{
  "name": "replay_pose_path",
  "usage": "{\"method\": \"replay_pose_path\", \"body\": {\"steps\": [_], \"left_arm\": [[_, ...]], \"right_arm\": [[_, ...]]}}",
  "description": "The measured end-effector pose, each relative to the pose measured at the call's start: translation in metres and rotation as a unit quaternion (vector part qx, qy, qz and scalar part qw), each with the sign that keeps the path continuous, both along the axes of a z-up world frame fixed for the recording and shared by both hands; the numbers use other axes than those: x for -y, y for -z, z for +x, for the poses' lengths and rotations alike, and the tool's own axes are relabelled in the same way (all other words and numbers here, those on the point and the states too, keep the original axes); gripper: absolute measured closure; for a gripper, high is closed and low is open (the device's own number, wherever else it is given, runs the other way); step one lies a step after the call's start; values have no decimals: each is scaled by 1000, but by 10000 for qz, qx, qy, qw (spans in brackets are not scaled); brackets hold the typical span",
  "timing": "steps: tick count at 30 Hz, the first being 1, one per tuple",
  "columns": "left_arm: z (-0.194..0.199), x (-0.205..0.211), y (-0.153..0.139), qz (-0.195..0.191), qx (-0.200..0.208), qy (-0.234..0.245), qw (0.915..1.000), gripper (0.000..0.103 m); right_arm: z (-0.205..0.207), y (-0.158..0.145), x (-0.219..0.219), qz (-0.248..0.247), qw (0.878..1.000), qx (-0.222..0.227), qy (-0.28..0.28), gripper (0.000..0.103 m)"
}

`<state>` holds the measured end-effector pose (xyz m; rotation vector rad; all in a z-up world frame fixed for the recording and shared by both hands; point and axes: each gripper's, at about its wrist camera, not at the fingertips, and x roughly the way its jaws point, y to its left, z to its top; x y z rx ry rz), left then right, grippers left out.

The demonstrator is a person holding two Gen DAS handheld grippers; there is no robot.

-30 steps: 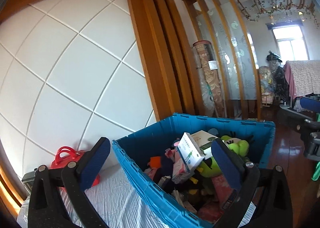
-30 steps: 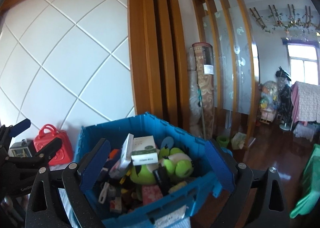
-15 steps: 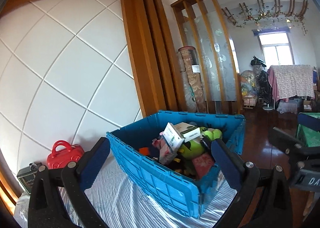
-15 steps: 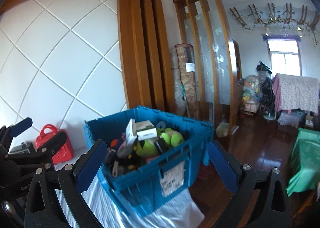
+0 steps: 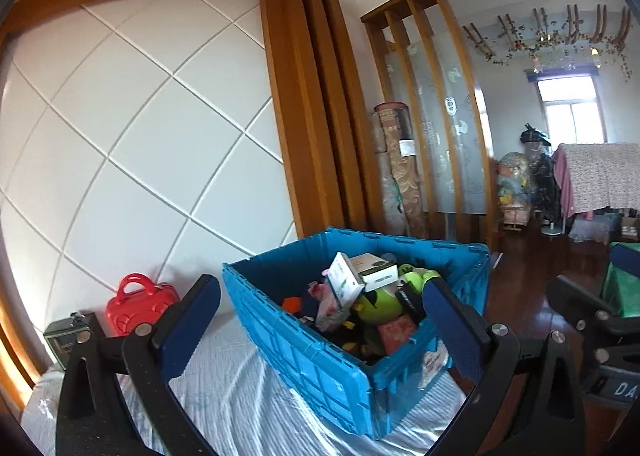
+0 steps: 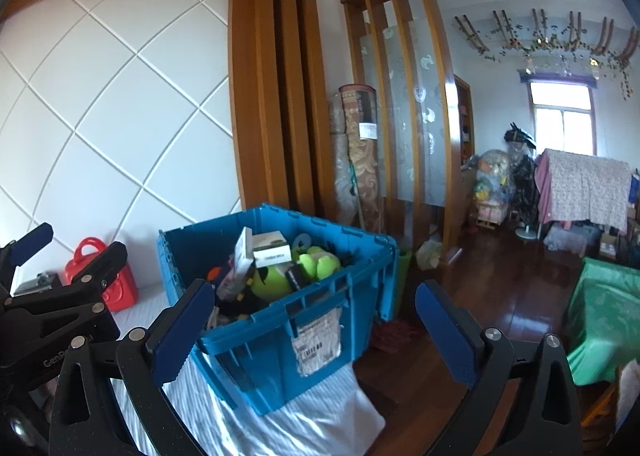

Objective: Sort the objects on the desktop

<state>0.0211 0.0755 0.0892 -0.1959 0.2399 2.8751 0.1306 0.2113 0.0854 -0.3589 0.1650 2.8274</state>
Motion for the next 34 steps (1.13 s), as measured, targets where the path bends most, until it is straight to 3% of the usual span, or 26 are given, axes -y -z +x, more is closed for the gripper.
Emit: {"method": "replay_pose_path", "body": {"steps": [18, 24, 30, 34], "left_arm": [[-12, 10, 0, 108, 180, -4, 9998, 0], [-7, 12, -3, 107, 107, 54, 9999, 0], [0, 22, -7, 372, 85, 318, 9988, 0], [7, 21, -10, 317, -72, 207, 9993, 0]], "right_arm": [[-15, 6, 17, 177, 9996, 109, -166, 1], [-11, 3, 18, 211, 9997, 30, -148, 1], [-5, -1, 17, 196, 9997, -65, -152, 1], [-3, -5, 17, 202, 9997, -92, -141, 1]]}}
